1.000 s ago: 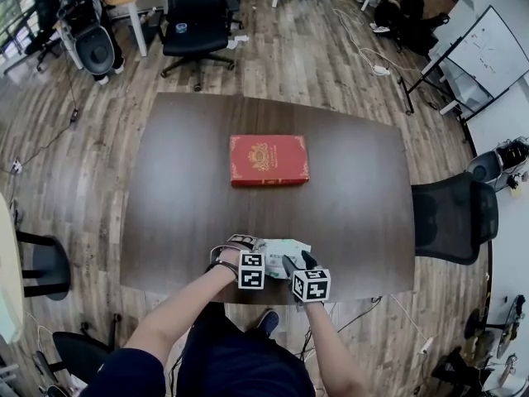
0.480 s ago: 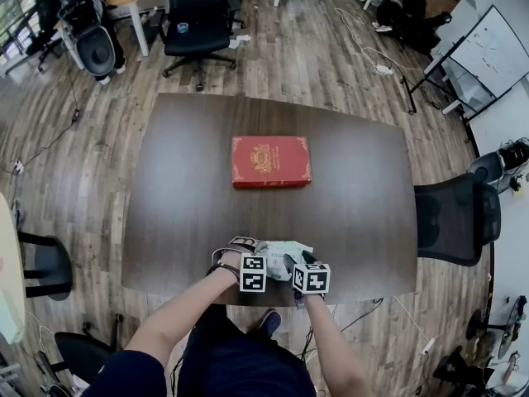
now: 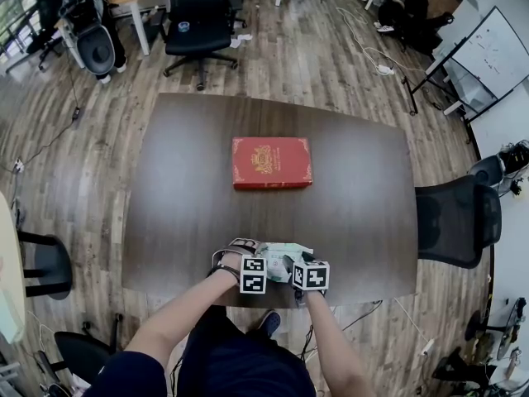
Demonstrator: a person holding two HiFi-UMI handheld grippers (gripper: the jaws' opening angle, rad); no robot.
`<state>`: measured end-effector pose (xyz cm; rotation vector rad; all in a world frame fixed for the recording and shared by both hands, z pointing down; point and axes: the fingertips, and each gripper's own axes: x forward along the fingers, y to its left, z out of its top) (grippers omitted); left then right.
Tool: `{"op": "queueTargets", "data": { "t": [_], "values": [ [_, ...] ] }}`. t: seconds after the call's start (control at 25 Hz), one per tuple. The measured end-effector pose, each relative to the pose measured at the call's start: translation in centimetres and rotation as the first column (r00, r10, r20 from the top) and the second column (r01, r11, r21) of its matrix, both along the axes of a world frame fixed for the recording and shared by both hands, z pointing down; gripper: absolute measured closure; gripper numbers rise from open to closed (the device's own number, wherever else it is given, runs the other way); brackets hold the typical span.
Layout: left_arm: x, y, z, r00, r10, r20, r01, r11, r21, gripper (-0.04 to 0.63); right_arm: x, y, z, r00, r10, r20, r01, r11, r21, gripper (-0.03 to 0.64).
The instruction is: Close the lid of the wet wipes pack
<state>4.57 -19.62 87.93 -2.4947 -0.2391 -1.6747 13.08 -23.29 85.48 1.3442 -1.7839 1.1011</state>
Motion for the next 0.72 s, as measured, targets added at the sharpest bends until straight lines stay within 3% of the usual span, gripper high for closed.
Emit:
{"op": "queueTargets", "data": {
  "t": [0.72],
  "values": [
    [0.09, 0.4, -0.13, 0.999, -0.03, -0.04, 0.03, 0.999, -0.011, 0.188, 0.13, 0.21, 0.18, 1.0, 0.005, 0.015, -0.005, 1.0, 0.0, 0.325]
  ]
}}
